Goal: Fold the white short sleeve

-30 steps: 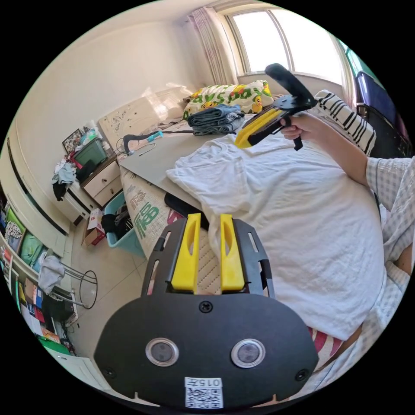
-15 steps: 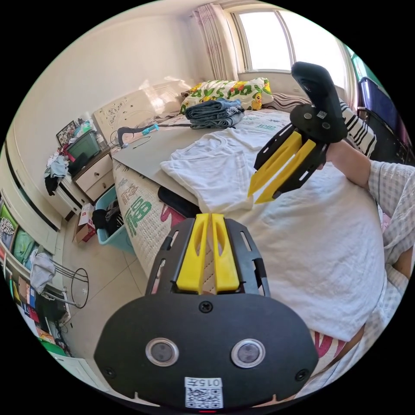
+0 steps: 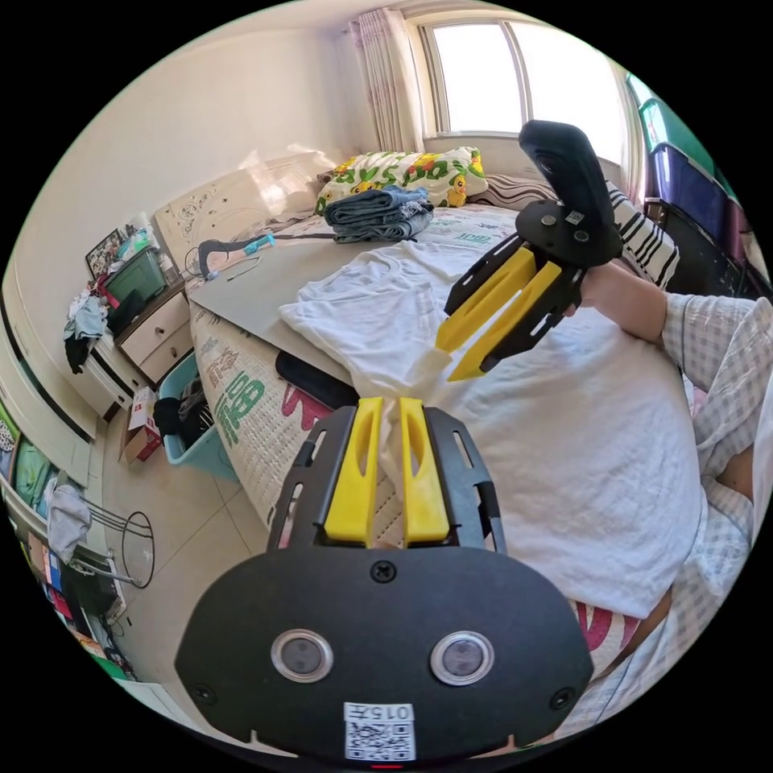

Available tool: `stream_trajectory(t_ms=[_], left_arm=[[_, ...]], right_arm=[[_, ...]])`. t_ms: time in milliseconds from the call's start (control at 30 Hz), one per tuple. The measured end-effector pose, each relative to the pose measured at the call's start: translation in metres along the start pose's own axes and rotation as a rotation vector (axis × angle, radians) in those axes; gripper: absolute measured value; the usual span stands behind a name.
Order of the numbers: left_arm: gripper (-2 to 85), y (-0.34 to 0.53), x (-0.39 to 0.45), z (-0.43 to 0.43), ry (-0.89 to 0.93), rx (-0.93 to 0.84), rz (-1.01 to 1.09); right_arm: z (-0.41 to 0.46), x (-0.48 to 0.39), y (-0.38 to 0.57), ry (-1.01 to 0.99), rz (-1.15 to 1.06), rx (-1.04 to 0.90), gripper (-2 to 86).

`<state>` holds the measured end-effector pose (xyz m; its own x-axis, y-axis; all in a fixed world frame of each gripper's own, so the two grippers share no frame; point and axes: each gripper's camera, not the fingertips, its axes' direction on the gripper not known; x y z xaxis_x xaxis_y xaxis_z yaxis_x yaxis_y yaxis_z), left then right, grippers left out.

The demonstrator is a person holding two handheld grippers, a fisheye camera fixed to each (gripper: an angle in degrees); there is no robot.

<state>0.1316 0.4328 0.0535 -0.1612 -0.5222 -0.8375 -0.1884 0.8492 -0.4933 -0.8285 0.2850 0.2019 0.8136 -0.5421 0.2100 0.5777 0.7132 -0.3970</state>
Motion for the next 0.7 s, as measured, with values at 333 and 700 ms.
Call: stream_trajectory(t_ms=[333, 700], left_arm=[[0.1, 0.01, -0.005, 0.011, -0.004, 0.008, 0.029], [0.2, 0.024, -0.016, 0.02, -0.036, -0.033, 0.064]], right_arm=[[-0.016, -0.001, -0.007, -0.033, -0.04, -0.043, -0.7], [-0.046, 0.01, -0.036, -0.102, -0.096, -0.103, 3.0]])
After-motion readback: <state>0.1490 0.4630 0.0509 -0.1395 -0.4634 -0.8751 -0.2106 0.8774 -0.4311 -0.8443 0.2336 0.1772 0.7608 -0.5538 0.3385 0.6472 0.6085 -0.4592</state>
